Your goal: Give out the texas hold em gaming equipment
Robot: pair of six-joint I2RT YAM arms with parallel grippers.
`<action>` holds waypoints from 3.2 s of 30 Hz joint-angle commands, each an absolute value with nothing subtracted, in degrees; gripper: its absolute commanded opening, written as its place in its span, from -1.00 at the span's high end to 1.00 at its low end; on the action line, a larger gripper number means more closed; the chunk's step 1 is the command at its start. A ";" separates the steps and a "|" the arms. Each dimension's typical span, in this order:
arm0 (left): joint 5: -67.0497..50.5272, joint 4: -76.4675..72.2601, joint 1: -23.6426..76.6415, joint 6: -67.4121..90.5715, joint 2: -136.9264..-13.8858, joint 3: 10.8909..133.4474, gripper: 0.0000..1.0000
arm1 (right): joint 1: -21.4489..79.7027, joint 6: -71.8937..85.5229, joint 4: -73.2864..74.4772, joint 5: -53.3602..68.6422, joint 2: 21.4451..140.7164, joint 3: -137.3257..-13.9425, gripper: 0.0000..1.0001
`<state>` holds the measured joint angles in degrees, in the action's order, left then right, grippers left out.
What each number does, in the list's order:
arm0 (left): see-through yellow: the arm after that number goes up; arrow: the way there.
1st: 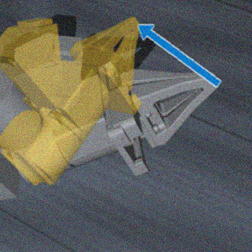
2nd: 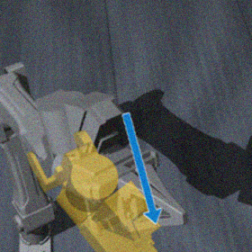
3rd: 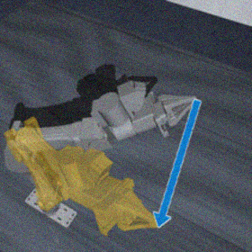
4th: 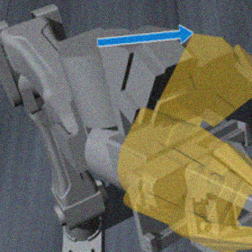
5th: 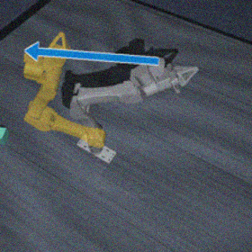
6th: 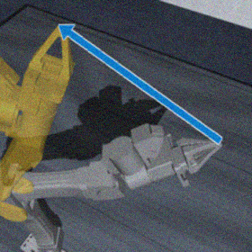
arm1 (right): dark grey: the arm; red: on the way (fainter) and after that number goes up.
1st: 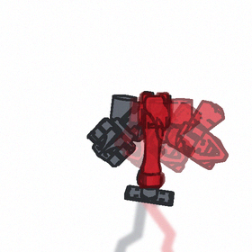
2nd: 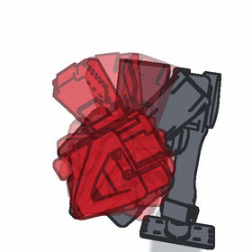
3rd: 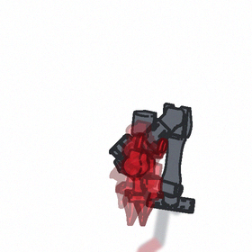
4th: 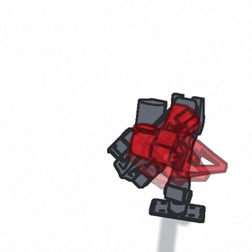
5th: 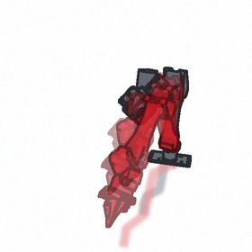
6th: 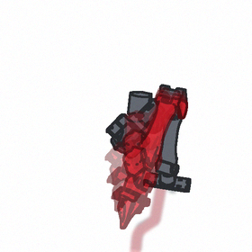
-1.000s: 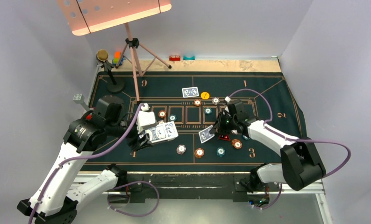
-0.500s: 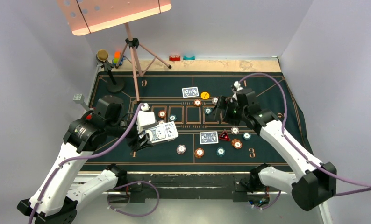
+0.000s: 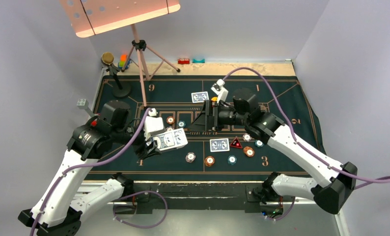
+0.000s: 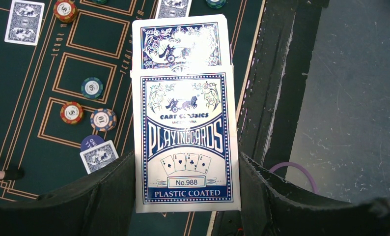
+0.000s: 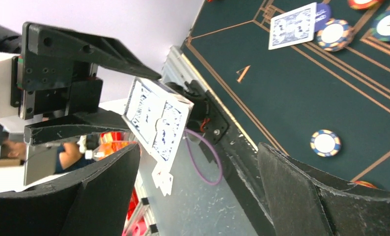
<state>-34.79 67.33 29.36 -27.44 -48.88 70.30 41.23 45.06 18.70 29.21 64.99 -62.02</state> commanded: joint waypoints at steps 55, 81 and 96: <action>-36.75 65.93 29.16 -26.46 -48.16 73.26 1.00 | 39.69 46.69 18.66 31.62 66.10 -65.04 0.67; -37.11 66.25 29.04 -26.72 -47.54 73.61 1.00 | 37.95 42.70 6.44 39.47 109.18 -85.92 1.00; -37.18 66.36 28.99 -26.72 -48.00 73.94 1.00 | 45.88 44.58 9.55 38.84 135.28 -110.42 0.24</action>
<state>-35.22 68.27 29.32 -27.00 -48.21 71.83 45.76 45.78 8.51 38.70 134.65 -106.54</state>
